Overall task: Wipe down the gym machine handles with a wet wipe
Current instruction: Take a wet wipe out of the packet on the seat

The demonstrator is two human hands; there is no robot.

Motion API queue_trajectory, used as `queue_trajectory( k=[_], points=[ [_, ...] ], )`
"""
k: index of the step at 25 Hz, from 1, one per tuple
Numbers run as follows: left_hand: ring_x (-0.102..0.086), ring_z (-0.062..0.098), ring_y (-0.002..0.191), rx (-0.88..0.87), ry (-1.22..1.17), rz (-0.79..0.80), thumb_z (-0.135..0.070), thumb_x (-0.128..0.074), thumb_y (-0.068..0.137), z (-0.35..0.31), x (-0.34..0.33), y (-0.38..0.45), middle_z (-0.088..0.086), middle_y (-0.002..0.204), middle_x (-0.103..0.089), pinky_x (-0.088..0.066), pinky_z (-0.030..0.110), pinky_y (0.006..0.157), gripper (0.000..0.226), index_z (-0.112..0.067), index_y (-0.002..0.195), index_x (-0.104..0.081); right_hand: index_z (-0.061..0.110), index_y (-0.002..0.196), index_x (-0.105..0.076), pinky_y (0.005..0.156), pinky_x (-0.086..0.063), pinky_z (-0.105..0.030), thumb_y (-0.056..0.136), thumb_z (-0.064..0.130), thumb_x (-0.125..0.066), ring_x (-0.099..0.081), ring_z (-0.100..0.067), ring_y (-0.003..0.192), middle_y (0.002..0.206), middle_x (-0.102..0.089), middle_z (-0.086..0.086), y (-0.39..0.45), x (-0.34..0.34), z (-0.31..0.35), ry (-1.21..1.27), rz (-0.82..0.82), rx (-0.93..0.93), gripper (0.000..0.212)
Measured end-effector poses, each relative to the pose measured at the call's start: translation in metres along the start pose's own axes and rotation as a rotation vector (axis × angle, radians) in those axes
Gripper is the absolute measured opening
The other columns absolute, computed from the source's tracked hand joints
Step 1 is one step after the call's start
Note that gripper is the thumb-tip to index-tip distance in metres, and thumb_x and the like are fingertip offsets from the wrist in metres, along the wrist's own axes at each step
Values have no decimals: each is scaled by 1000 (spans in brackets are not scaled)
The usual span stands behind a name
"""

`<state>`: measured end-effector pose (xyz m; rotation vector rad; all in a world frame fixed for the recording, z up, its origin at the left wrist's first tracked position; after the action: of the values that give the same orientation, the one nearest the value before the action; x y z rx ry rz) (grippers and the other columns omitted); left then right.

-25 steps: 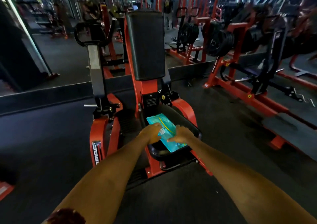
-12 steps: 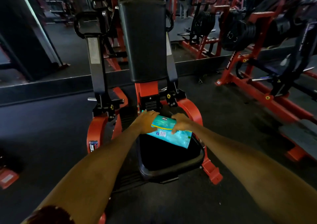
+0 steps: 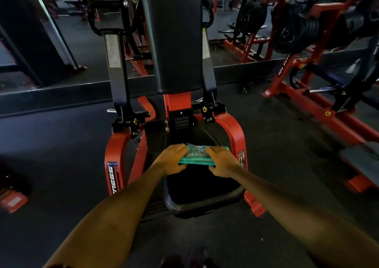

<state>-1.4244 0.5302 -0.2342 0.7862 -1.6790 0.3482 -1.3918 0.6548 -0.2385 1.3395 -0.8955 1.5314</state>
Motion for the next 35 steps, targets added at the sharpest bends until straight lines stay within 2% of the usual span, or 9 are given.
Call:
queue_trajectory(
  k=[4, 8, 11, 14, 18, 21, 25, 30, 35],
  points=[
    [-55, 20, 105, 109, -35, 88, -60, -44, 79, 7, -16, -8, 5, 114, -56, -45, 33, 91, 61, -10, 110, -58, 13, 113, -52, 89, -42, -37, 80, 52, -53, -54, -24, 103, 114, -57, -7, -5, -3, -1, 80, -57, 20, 51],
    [-43, 20, 128, 167, -113, 95, -45, -45, 95, 12, -18, 2, 5, 138, -48, -27, 27, 107, 50, -12, 132, -53, 11, 118, -58, 86, -45, -37, 90, 43, -42, -56, -24, 102, 110, -59, -9, -5, 4, 5, 200, -213, -76, 45],
    [-38, 19, 133, 171, -158, 121, -34, -47, 98, 9, -20, 8, 4, 145, -41, -24, 27, 109, 46, -13, 139, -46, 11, 116, -61, 80, -47, -34, 91, 32, -54, -55, -24, 97, 106, -54, -9, -12, 3, -22, 335, -366, -398, 33],
    [-35, 19, 135, 186, -142, 170, -37, -45, 98, 11, -25, 9, 4, 147, -38, -26, 34, 112, 50, -15, 142, -40, 13, 109, -65, 77, -47, -33, 84, 25, -64, -56, -24, 94, 106, -48, -7, -25, -6, -49, 364, -312, -727, 28],
    [-34, 19, 133, 251, -101, 219, -44, -44, 96, 13, -32, 11, 4, 147, -36, -27, 34, 109, 58, -13, 144, -35, 8, 107, -65, 82, -47, -33, 80, 1, -56, -54, -22, 96, 108, -49, -8, 4, 7, -21, 355, -265, -445, 30],
    [-24, 20, 140, 296, -88, 230, -45, -41, 97, 10, -36, 7, 3, 153, -25, -17, 34, 112, 60, -15, 148, -25, -2, 86, -66, 76, -47, -41, 85, 7, -56, -59, -32, 88, 93, -59, -17, 28, 0, 4, 400, -147, -302, 14],
    [-10, 19, 145, 298, -78, 275, -45, -34, 99, 9, -45, -1, 2, 158, -13, -8, 35, 115, 62, -16, 150, -14, -1, 68, -66, 61, -36, -25, 76, 25, -68, -55, -25, 65, 71, -60, -18, 38, -10, -6, 418, -118, -386, 27],
    [-9, 19, 145, 292, -88, 271, -48, -32, 99, 9, -47, -2, 3, 158, -13, -8, 38, 117, 64, -15, 150, -14, -8, 75, -70, 62, -37, -15, 75, -3, -66, -63, -28, 74, 78, -69, -20, 31, 7, -12, 588, -266, -363, 6],
    [-9, 19, 145, 289, -59, 255, -49, -30, 99, 8, -45, -4, 3, 158, -13, -6, 37, 116, 63, -16, 151, -14, 0, 68, -61, 55, -45, -18, 84, -6, -45, -54, -11, 60, 65, -60, -3, 10, -5, -45, 1206, -380, -750, 23]
  ],
)
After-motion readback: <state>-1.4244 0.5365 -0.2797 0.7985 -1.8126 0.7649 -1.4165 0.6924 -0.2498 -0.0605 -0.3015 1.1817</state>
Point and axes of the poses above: each hand's wrist, its own y-axis towards the middle knuckle, its own x-axis out of the back of the hand, z = x × y, the point moved 9 cm from there along y, towards the middle knuckle
